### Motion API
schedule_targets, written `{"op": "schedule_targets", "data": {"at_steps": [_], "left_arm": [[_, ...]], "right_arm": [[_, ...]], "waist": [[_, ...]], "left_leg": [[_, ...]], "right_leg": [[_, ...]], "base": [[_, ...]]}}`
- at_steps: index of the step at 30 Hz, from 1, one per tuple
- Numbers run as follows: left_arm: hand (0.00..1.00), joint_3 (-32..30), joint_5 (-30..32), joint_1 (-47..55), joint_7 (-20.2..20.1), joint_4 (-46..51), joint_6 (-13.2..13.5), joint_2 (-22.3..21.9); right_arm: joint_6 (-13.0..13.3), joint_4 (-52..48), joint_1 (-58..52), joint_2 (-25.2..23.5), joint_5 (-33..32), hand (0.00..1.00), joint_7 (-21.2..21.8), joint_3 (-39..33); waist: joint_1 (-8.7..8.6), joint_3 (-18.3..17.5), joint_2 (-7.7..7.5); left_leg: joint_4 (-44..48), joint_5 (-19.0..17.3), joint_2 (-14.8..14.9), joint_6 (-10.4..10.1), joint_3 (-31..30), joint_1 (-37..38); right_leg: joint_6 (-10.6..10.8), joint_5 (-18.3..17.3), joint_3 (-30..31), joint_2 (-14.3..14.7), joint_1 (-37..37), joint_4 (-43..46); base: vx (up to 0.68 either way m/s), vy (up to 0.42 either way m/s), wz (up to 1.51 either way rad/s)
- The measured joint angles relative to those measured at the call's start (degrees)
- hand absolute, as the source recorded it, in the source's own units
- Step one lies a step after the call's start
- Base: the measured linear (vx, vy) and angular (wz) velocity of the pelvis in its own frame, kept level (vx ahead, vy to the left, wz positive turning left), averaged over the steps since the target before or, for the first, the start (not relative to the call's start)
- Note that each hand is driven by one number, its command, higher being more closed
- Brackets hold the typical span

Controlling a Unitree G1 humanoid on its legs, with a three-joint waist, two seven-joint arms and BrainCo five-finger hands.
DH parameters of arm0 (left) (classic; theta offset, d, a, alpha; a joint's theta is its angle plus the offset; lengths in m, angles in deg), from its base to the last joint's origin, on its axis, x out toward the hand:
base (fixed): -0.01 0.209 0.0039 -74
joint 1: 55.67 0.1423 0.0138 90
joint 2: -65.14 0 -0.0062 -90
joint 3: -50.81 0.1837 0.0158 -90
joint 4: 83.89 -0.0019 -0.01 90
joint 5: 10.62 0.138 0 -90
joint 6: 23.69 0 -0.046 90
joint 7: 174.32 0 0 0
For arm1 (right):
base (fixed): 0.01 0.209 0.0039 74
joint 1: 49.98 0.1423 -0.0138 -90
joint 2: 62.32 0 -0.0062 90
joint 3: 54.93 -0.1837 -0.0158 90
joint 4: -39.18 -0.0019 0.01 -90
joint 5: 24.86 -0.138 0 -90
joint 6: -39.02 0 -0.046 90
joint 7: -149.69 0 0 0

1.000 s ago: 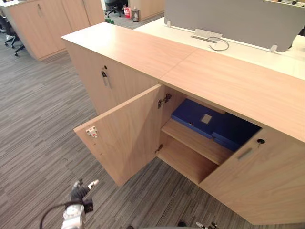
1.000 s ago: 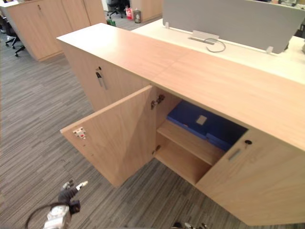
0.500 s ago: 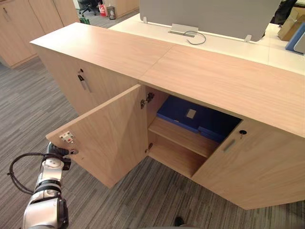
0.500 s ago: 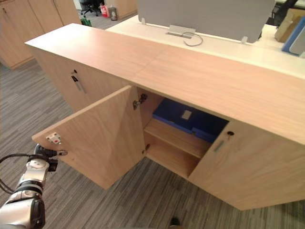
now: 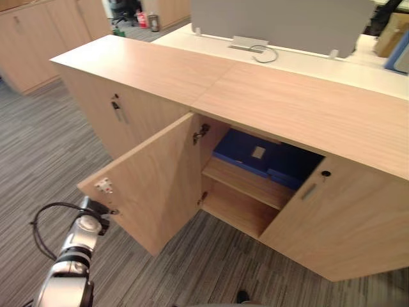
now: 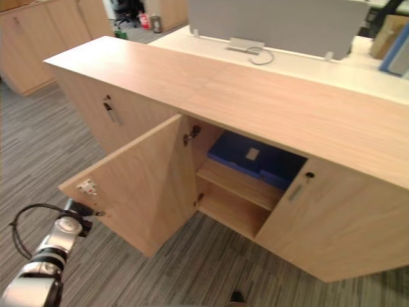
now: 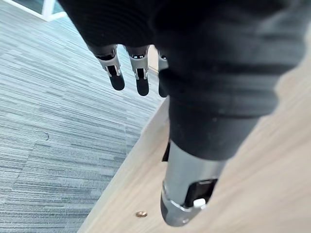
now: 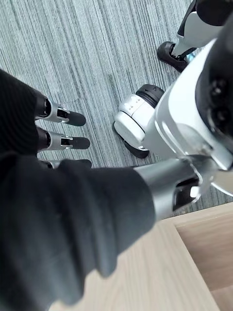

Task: Walk over to the cabinet, pick up the folder, carry it to the office cabinet, place the folder inside the office cabinet, then close the office cabinet door

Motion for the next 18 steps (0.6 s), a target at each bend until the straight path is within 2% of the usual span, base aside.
{"op": "schedule_targets", "data": {"at_steps": [1,2,4,5,6,8,9,11,13,15,18], "left_arm": [[0.0,5.54,-0.22,2.01,-0.02,2.29,0.54,-0.14],[0.0,8.45,-0.36,2.99,-0.1,3.33,0.96,-0.18],[0.0,22.14,-1.18,6.58,-1.14,8.45,1.47,-0.13],[0.0,26.11,-1.17,7.12,-2.0,9.09,1.92,-0.13],[0.0,34.11,-1.17,8.07,-4.67,10.67,3.42,-0.18],[0.0,44.39,-2.32,9.42,-9.43,16.94,6.99,-1.06],[0.0,47.14,-2.61,9.52,-11.08,19.08,8.08,-1.4],[0.0,56.51,-5.01,11.31,-16.87,29.65,14.34,-3.94],[0.0,59.47,-6.61,12.28,-19.1,34.89,16.94,-6.74],[0.0,59.41,-9.44,12.38,-20.88,39.73,19.21,-8.98],[0.0,57.97,-11.47,13.64,-21.86,42.31,19.55,-7.93]], "right_arm": [[0.1,-0.02,1.02,0.1,0.02,0.0,-0.5,0.14],[0.15,-0.07,1.56,0.09,0.02,0.0,-0.74,0.24],[0.5,-0.07,3.79,0.0,0.02,0.0,-1.78,1.23],[0.53,-0.06,4.36,-0.07,0.02,0.0,-1.96,1.36],[0.6,-0.08,5.63,-0.42,0.02,0.0,-2.36,1.53],[0.98,-0.25,7.09,-1.15,0.02,0.0,-3.14,3.26],[1.1,-0.25,7.31,-1.38,0.02,0.0,-3.28,3.58],[1.93,-0.66,7.56,-2.14,0.05,0.0,-3.63,4.67],[2.09,-2.14,6.67,-2.27,0.16,0.0,-3.65,6.79],[2.26,-3.55,5.45,-2.11,0.33,0.0,-3.58,9.44],[2.51,-4.69,4.2,-1.22,2.37,0.0,-3.17,13.64]], "waist": [[0.18,-0.05,-0.04],[0.26,-0.09,-0.04],[0.57,-0.26,-0.23],[0.54,-0.34,-0.38],[0.32,-0.47,-0.7],[-0.34,-0.67,-1.54],[-0.54,-0.83,-1.96],[-1.74,-1.45,-2.85],[-2.06,-1.48,-2.81],[-2.0,-1.65,-2.51],[-2.04,-2.25,-2.39]], "left_leg": [[-0.1,0.22,-0.59,0.34,-0.85,0.0],[-0.1,0.25,-0.91,0.47,-1.09,0.01],[-0.08,0.37,-2.1,1.33,-1.73,-0.01],[-0.04,0.32,-2.44,1.52,-1.78,-0.04],[0.2,0.12,-2.91,1.91,-1.7,-0.05],[1.04,-0.32,-3.1,2.5,-1.36,-0.09],[1.36,-0.47,-3.05,2.56,-1.25,-0.16],[2.73,-1.56,-2.71,2.76,-0.85,-0.03],[3.79,-2.91,-2.44,3.16,-0.22,0.04],[5.97,-4.69,-1.66,3.02,-0.05,-0.39],[6.63,-4.9,-0.27,2.75,1.3,-0.86]], "right_leg": [[0.29,0.1,-0.54,-0.61,0.39,0.05],[0.31,0.09,-0.64,-0.9,0.56,0.07],[0.93,0.23,-0.66,-2.14,0.85,0.34],[1.58,0.33,-0.65,-2.5,0.84,0.42],[2.06,0.5,-0.47,-3.03,0.84,0.46],[3.05,1.16,-0.21,-3.48,1.03,0.56],[3.1,1.22,-0.14,-3.52,1.22,0.61],[4.01,2.03,-0.09,-3.56,1.59,0.81],[3.98,2.15,-0.02,-3.49,1.8,1.42],[3.98,2.14,0.2,-3.17,1.6,2.92],[3.56,2.43,0.25,-1.86,-0.33,4.63]], "base": [[0.03,0.067,0.34],[0.02,0.084,0.27],[0.01,0.105,0.17],[0.0,0.094,0.06],[0.0,0.071,-0.02],[0.0,0.067,-0.09],[0.03,0.051,-0.11],[0.03,0.032,-0.12],[0.0,0.041,-0.16],[-0.04,0.029,-0.09],[-0.04,-0.011,-0.2]]}}
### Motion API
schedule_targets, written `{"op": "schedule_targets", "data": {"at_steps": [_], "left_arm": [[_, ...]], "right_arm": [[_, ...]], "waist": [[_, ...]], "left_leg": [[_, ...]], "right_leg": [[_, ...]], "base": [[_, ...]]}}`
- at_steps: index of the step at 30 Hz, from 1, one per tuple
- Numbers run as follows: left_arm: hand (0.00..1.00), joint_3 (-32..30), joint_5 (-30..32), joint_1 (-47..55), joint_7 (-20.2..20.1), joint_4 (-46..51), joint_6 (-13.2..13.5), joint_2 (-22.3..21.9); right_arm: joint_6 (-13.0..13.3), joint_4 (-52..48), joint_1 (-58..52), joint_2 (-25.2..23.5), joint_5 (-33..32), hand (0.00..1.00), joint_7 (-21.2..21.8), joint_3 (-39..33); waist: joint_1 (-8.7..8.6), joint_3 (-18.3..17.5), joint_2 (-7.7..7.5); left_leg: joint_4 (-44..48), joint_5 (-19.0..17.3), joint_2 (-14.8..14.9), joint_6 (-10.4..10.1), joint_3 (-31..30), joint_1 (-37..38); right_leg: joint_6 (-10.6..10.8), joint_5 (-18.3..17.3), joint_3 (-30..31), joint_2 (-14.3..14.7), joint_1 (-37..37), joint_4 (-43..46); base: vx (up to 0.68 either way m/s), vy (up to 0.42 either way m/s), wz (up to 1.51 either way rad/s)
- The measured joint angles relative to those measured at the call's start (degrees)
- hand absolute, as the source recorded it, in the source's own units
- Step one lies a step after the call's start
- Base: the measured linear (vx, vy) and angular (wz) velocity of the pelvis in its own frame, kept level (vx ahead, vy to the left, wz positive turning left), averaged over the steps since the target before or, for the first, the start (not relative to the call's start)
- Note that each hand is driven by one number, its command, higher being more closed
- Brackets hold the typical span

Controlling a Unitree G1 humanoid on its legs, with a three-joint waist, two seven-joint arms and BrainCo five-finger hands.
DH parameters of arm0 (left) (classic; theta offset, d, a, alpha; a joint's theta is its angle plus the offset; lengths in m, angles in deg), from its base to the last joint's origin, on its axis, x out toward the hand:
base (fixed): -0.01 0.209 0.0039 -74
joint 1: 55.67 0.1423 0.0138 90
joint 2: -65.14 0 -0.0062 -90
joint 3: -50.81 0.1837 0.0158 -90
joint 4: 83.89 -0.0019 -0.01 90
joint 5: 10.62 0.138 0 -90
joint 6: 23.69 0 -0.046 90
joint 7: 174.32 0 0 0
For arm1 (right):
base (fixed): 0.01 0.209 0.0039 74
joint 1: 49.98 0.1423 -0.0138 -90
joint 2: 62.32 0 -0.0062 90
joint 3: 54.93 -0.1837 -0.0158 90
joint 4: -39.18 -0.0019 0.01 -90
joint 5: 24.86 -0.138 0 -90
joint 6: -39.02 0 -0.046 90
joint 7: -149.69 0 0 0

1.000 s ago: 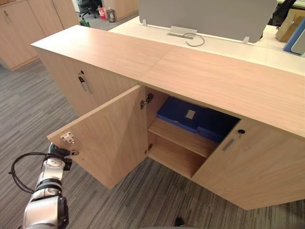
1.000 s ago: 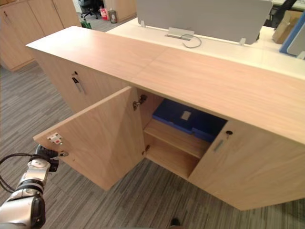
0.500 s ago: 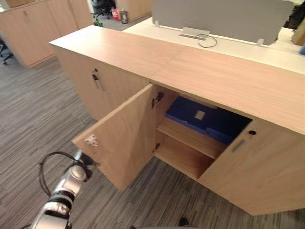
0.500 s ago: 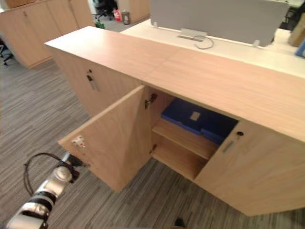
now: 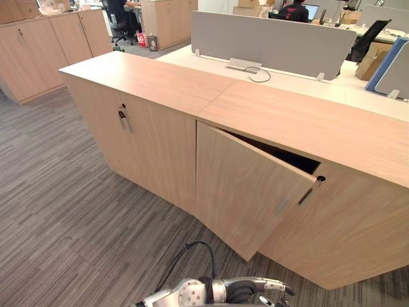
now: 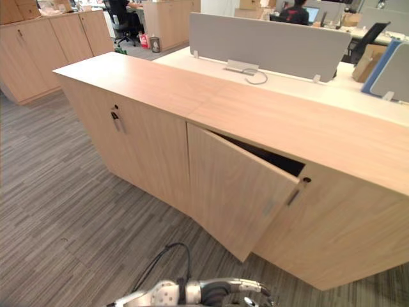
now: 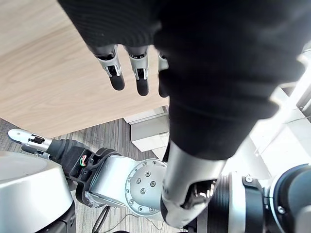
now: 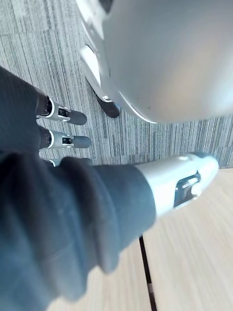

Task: Walk over to the cabinet, pick up the folder, carry it to the office cabinet, place the folder inside the office cabinet, then close the office cabinet door

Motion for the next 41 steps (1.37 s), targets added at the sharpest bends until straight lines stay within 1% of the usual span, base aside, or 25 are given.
{"op": "schedule_targets", "data": {"at_steps": [4,6,7,9,12,14,16,17,18,19,21,22,25,26,27,28,29,32,34,35,36,37,38,39,41], "left_arm": [[0.0,-2.35,-4.81,5.34,-0.9,0.92,-1.43,-0.26],[0.0,-4.55,-10.32,8.0,-1.82,0.96,-4.23,-0.46],[0.0,-5.38,-11.03,8.67,-2.02,0.95,-4.81,-0.67],[0.0,-7.56,-11.36,10.26,-2.13,0.95,-6.55,-1.92],[0.0,-11.8,-12.87,12.88,-2.21,0.93,-7.86,-3.34],[0.0,-16.89,-14.73,14.23,-2.29,0.84,-7.83,-5.92],[0.0,-27.58,-16.1,14.91,-1.62,-3.52,-7.52,-11.59],[0.0,-30.3,-17.22,14.91,-1.07,-5.39,-7.53,-12.88],[0.0,-35.7,-19.05,14.79,-0.03,-9.63,-7.56,-14.75],[0.0,-41.12,-20.78,14.28,0.86,-14.99,-7.68,-15.96],[0.0,-48.55,-23.95,13.14,2.64,-23.55,-7.81,-16.84],[0.0,-54.25,-25.07,12.67,4.26,-28.84,-7.78,-17.05],[0.0,-62.44,-28.36,12.66,7.21,-37.08,-7.74,-16.2],[0.0,-66.57,-30.97,12.68,8.79,-39.97,-7.83,-16.46],[0.0,-68.55,-32.01,12.66,9.36,-40.75,-7.73,-16.63],[0.0,-69.55,-32.62,12.56,9.68,-41.36,-7.68,-17.04],[0.0,-71.63,-32.53,12.27,10.84,-44.06,-7.58,-18.13],[0.0,-73.71,-30.54,12.35,11.84,-45.64,-7.57,-18.96],[0.0,-76.31,-27.82,13.41,12.59,-46.28,-7.58,-20.41],[0.0,-77.98,-25.6,14.43,13.11,-46.96,-7.51,-21.4],[0.0,-78.95,-24.02,14.83,13.69,-49.2,-7.67,-21.48],[0.0,-79.43,-23.4,15.02,13.77,-49.85,-7.72,-21.29],[0.0,-80.78,-23.34,15.05,13.86,-49.6,-7.4,-21.09],[0.0,-81.7,-22.25,15.04,13.89,-49.42,-7.42,-21.05],[0.0,-82.29,-20.96,14.92,13.89,-49.64,-7.52,-21.13]], "right_arm": [[0.08,-0.16,-0.47,1.01,0.17,0.0,0.5,3.43],[0.02,-1.2,-1.21,1.38,0.15,0.0,1.06,5.67],[0.02,-1.18,-1.75,1.35,0.13,0.0,1.16,5.66],[0.1,-1.9,-2.59,1.34,-0.03,0.0,1.39,5.6],[0.01,-2.23,-3.33,1.35,0.03,0.0,1.45,5.61],[-0.16,-2.29,-3.47,1.52,0.17,0.0,1.61,5.6],[-0.21,-2.51,-3.75,1.9,0.14,0.0,1.66,5.54],[-0.22,-2.79,-4.0,1.91,0.12,0.0,1.66,5.44],[-0.26,-3.47,-4.54,1.88,0.05,0.0,1.68,4.92],[-0.23,-3.42,-4.76,1.86,-0.13,0.0,1.68,4.34],[-0.08,-2.79,-4.61,1.74,-0.48,0.0,1.66,2.75],[0.0,-1.83,-4.16,1.83,-1.53,0.0,1.51,2.58],[0.09,-0.37,-3.53,1.77,-2.59,0.0,1.13,2.64],[0.28,0.58,-2.7,1.77,-2.82,0.0,0.98,2.69],[0.43,0.54,-1.44,1.77,-3.01,0.0,0.88,2.82],[0.5,0.55,-0.69,1.86,-3.13,0.0,0.78,2.9],[0.53,0.56,1.68,1.83,-4.04,0.0,0.32,3.6],[0.55,0.11,3.87,0.55,-4.2,0.0,0.16,5.42],[0.55,0.16,5.41,0.11,-4.38,0.0,-0.1,5.44],[0.57,0.15,5.43,0.09,-4.31,0.0,-0.14,5.56],[0.62,0.03,5.94,-0.21,-4.27,0.0,-0.34,5.6],[0.57,0.0,5.96,-0.57,-4.21,0.0,-0.25,5.7],[0.65,-0.02,5.63,-1.38,-3.76,0.0,-0.21,6.33],[0.69,0.11,5.2,-1.54,-2.65,0.0,-0.23,8.16],[0.82,-0.09,5.4,-1.87,-2.26,0.0,-0.1,10.36]], "waist": [[0.03,0.03,0.06],[0.08,0.62,-0.14],[0.12,0.74,-0.36],[-0.37,0.77,-0.15],[-0.32,0.6,0.48],[-0.34,0.18,0.83],[-0.25,-0.43,1.9],[-0.18,-0.85,2.36],[-0.25,-1.76,2.32],[-0.31,-2.97,3.34],[-0.47,-3.51,3.54],[-0.42,-3.82,4.09],[-0.23,-4.03,3.44],[0.32,-3.09,2.89],[1.1,-1.82,2.82],[1.8,-0.87,2.85],[2.82,0.09,3.77],[3.99,1.14,3.7],[5.13,2.27,3.71],[5.93,1.57,5.28],[6.48,1.62,6.11],[6.21,1.58,5.06],[5.97,1.63,3.14],[6.13,0.92,2.31],[6.19,0.73,1.99]], "left_leg": [[1.47,-0.84,2.42,-1.29,3.64,0.09],[2.49,-1.57,4.27,-2.43,6.52,1.13],[2.77,-1.79,4.5,-2.77,7.22,1.17],[3.37,-2.06,6.19,-3.68,8.62,1.94],[1.4,-2.14,7.42,-4.48,9.76,4.16],[0.21,-1.88,8.06,-5.28,10.32,4.78],[-1.38,-1.93,9.12,-5.81,12.38,6.18],[-1.52,-1.96,9.44,-6.02,12.66,6.12],[-1.54,-2.43,10.17,-6.8,13.12,6.13],[-1.48,-2.88,11.08,-7.5,13.34,6.09],[-0.21,-3.92,12.84,-8.64,13.31,5.97],[2.02,-4.44,14.45,-8.43,13.25,5.81],[11.37,-5.71,17.81,-6.21,12.79,3.39],[23.65,-5.35,20.46,-4.53,11.12,0.78],[33.38,-3.59,22.0,-1.69,8.5,-1.76],[39.56,-4.26,22.35,-1.1,5.64,-3.83],[51.42,-8.76,20.96,-1.95,-0.78,-9.94],[52.2,-12.17,17.86,-1.64,-4.58,-15.16],[44.52,-13.52,13.89,-1.92,-9.13,-18.04],[32.13,-8.8,11.5,-3.5,-13.36,-17.48],[29.25,-9.25,9.83,-4.92,-15.16,-16.83],[27.18,-8.66,8.52,-4.13,-14.89,-15.95],[24.21,-7.12,6.37,-3.07,-14.17,-14.79],[21.77,-6.08,4.41,-2.09,-13.62,-14.53],[18.74,-4.91,2.04,-1.04,-13.03,-13.22]], "right_leg": [[-1.41,0.89,-1.47,2.0,-1.67,-0.05],[-5.59,0.84,-10.61,2.86,-2.5,-0.21],[-6.69,0.2,-11.6,2.89,-2.35,-0.17],[-7.11,-1.45,-11.6,4.73,-2.45,-0.75],[-7.25,-1.59,-11.65,6.67,-1.12,-2.08],[-7.38,-1.89,-12.08,7.62,-0.77,-3.0],[-7.4,-1.89,-13.13,8.93,0.22,-4.69],[-7.45,-1.93,-13.13,9.27,0.3,-5.12],[-7.58,-2.01,-13.09,10.3,0.4,-6.01],[-7.94,-2.24,-12.97,11.36,0.57,-6.7],[-8.72,-3.15,-12.63,13.14,0.76,-7.02],[-9.16,-3.94,-12.17,14.42,0.83,-6.38],[-11.19,-5.4,-11.38,15.85,1.3,-4.47],[-11.84,-5.84,-9.88,16.22,3.52,-4.42],[-12.31,-6.15,-8.32,15.95,5.86,-4.88],[-12.53,-6.34,-7.22,15.86,7.23,-5.21],[-12.61,-6.41,-4.37,15.6,9.54,-5.34],[-12.6,-6.45,-1.94,14.55,11.48,-5.34],[-11.09,-7.37,-0.96,12.86,12.43,-4.84],[-8.48,-9.0,-0.76,12.85,12.18,-4.18],[-6.3,-10.22,-0.63,12.13,12.27,-3.83],[-6.31,-10.22,-1.09,10.89,11.99,-3.37],[-6.2,-10.3,-2.52,8.53,11.69,-2.62],[-6.22,-10.28,-3.36,6.59,10.51,-1.7],[-6.05,-10.15,-3.85,4.29,9.96,-1.08]], "base": [[-0.03,-0.063,-0.54],[-0.04,-0.137,-0.68],[-0.02,-0.145,-0.47],[0.01,-0.122,-0.28],[0.05,-0.102,-0.24],[0.06,-0.072,-0.1],[0.1,-0.054,-0.12],[0.12,-0.05,-0.16],[0.17,-0.049,-0.21],[0.19,-0.051,-0.22],[0.28,-0.072,-0.23],[0.29,-0.071,-0.25],[0.39,-0.11,-0.36],[0.37,-0.103,-0.69],[0.35,-0.054,-0.81],[0.36,0.099,-0.99],[0.26,0.145,-0.96],[0.15,0.18,-0.62],[0.08,0.297,-0.57],[0.03,0.301,-0.51],[0.07,0.347,-0.32],[0.06,0.27,0.12],[0.05,0.234,0.33],[0.04,0.216,0.27],[0.03,0.173,0.05]]}}
